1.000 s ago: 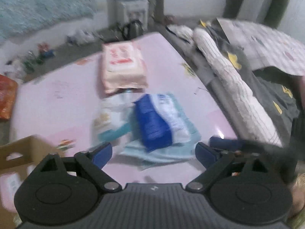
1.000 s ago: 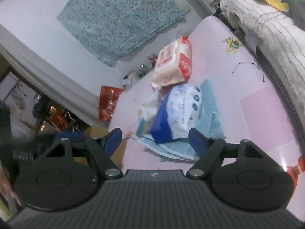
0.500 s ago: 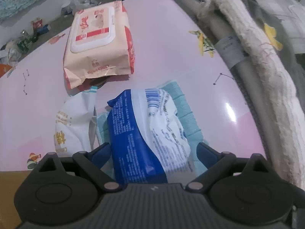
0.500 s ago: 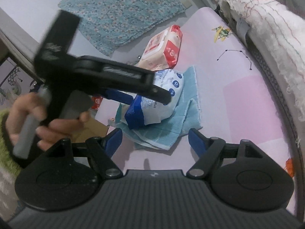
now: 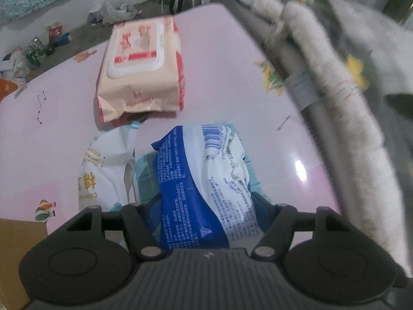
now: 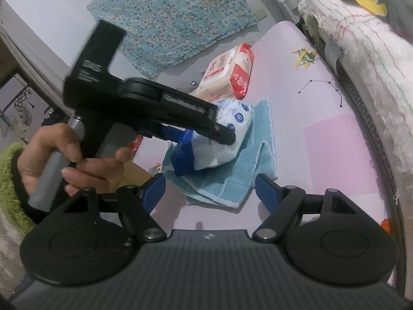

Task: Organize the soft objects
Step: 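Carry the wipes pack toward the box with the left tool while the right tool grasps the white printed bag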

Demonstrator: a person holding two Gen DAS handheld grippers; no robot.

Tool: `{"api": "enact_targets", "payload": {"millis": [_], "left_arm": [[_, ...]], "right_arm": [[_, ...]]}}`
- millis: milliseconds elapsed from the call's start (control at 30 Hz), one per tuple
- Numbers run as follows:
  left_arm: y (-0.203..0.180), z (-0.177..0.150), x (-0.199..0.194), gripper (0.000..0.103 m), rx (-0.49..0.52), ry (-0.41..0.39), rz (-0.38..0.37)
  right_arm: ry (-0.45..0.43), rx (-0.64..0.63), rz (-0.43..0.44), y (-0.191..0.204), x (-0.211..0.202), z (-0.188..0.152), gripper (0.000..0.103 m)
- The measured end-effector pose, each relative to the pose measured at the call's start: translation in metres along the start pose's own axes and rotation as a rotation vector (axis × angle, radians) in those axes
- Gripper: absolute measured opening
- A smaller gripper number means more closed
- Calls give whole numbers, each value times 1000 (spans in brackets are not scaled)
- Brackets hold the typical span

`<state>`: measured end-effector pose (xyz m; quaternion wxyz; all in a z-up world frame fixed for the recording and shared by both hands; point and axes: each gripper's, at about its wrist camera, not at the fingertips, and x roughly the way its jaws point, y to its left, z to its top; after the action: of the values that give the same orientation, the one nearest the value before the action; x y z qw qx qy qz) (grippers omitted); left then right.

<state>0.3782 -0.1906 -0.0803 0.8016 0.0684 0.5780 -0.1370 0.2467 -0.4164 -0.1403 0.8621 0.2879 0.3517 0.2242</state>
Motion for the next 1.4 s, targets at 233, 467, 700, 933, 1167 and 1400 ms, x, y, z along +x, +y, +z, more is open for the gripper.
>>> {"api": "enact_targets", "payload": {"millis": [233, 467, 700, 933, 1167, 1400], "left_arm": [[24, -9, -77, 69, -50, -141, -96], [76, -42, -155, 69, -134, -269, -115], [154, -111, -220, 69, -273, -394, -71], [238, -202, -256, 69, -446, -434, 42], [313, -289, -260, 70, -597, -406, 105], [351, -337, -221, 70, -623, -289, 85]], "right_arm": [[-10, -14, -13, 12, -8, 6, 77], [-9, 0, 17, 32, -6, 21, 77], [88, 69, 95, 61, 52, 65, 81], [261, 5, -126, 91, 183, 97, 90], [375, -122, -318, 111, 248, 76, 75], [351, -191, -382, 129, 240, 66, 46]]}}
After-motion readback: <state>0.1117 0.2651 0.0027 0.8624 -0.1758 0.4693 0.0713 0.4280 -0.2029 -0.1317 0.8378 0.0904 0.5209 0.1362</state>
